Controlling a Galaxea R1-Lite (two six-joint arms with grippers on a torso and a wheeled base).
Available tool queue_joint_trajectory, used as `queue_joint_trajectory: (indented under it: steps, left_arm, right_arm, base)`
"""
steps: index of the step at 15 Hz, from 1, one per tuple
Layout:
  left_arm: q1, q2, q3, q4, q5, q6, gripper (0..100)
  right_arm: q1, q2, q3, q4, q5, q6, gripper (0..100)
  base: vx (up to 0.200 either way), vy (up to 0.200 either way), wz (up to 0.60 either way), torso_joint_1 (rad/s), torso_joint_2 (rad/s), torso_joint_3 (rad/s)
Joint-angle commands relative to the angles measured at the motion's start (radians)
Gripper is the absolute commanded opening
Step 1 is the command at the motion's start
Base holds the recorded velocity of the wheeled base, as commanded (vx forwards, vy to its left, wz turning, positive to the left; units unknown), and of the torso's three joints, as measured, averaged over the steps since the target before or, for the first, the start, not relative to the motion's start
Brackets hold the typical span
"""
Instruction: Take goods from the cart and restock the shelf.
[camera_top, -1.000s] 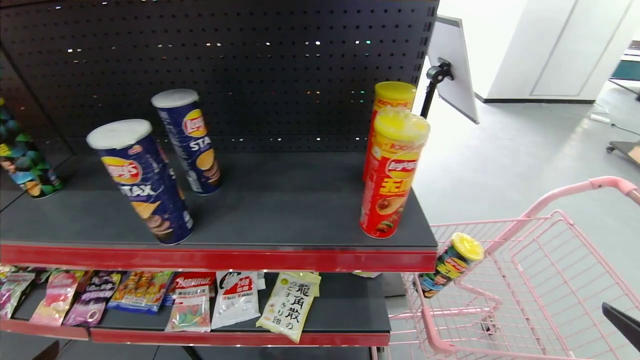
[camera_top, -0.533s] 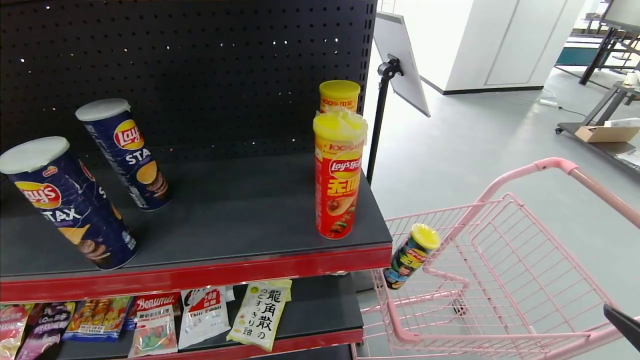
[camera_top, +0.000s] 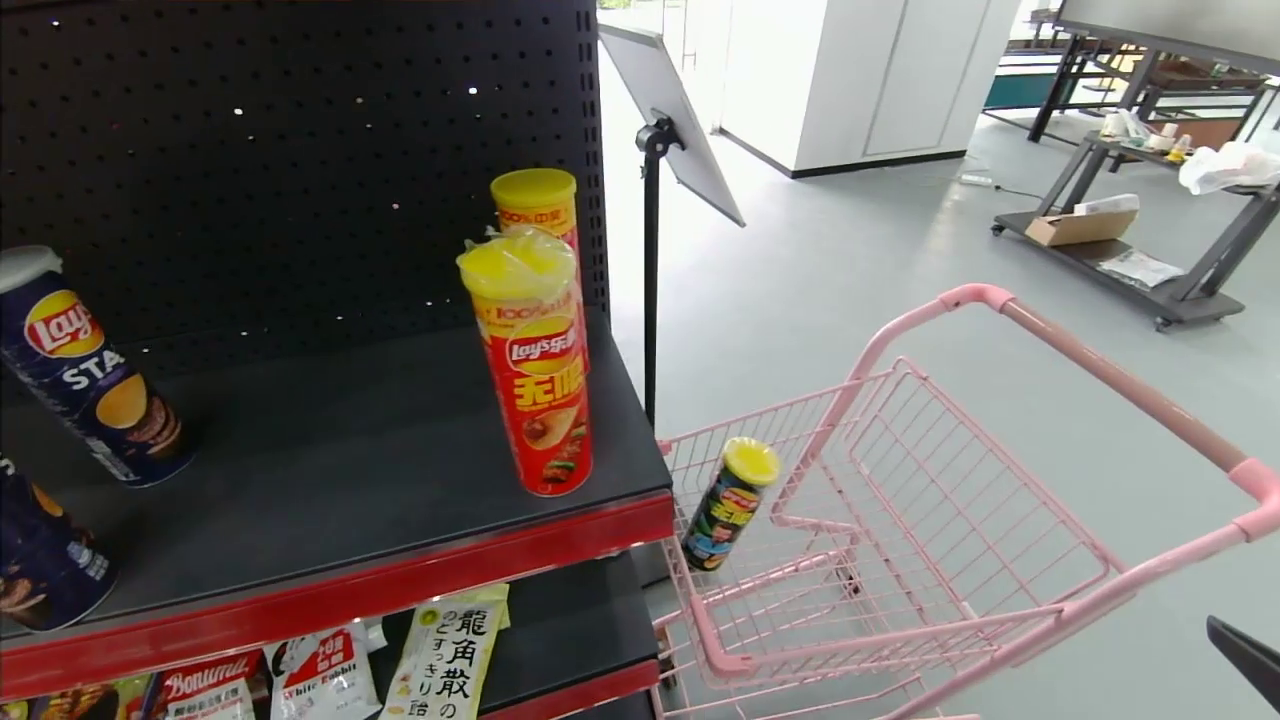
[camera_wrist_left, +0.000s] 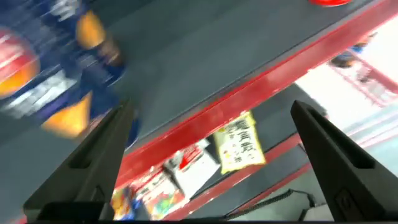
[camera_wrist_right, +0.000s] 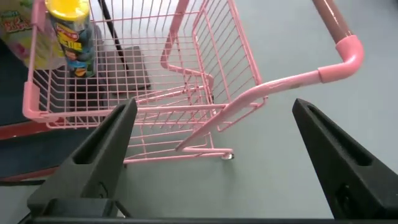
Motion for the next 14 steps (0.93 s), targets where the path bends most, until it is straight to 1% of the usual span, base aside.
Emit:
queue_joint_trajectory:
  steps: [1, 3, 5, 9, 12, 14]
  left_arm:
    - [0.002, -0.012, 0.000, 0.000, 0.001, 0.000, 100]
    - [0.002, -0.030, 0.000, 0.000, 0.001, 0.000, 100]
    - [0.002, -0.058, -0.002, 0.000, 0.001, 0.009, 100]
    - [0.002, -0.182, 0.003, 0.008, 0.001, 0.011, 100]
    - [0.002, -0.285, 0.020, 0.066, 0.002, 0.011, 100]
    - [0.002, -0.319, 0.023, 0.085, 0.002, 0.011, 100]
  right_arm:
    - [-0.001, 0.001, 0.001, -0.001, 0.001, 0.000, 100]
    - [-0.001, 0.001, 0.001, -0.001, -0.001, 0.000, 100]
    - [-0.001, 0.001, 0.004, -0.001, -0.002, -0.002, 100]
    - [-0.001, 0.001, 0.007, -0.001, -0.001, -0.002, 100]
    - [-0.001, 0.000, 0.013, -0.001, -0.002, 0.000, 100]
    - [-0.001, -0.005, 0.020, -0.001, -0.002, -0.002, 100]
  base:
    - [0.000, 0.000, 0.00, 0.000, 0.00, 0.000]
    - [0.000, 0.000, 0.00, 0.000, 0.00, 0.000]
    - [0.000, 0.000, 0.00, 0.000, 0.00, 0.000]
    - [0.000, 0.000, 0.00, 0.000, 0.00, 0.000]
    - [0.000, 0.000, 0.00, 0.000, 0.00, 0.000]
    - [0.000, 0.000, 0.00, -0.127, 0.30, 0.168]
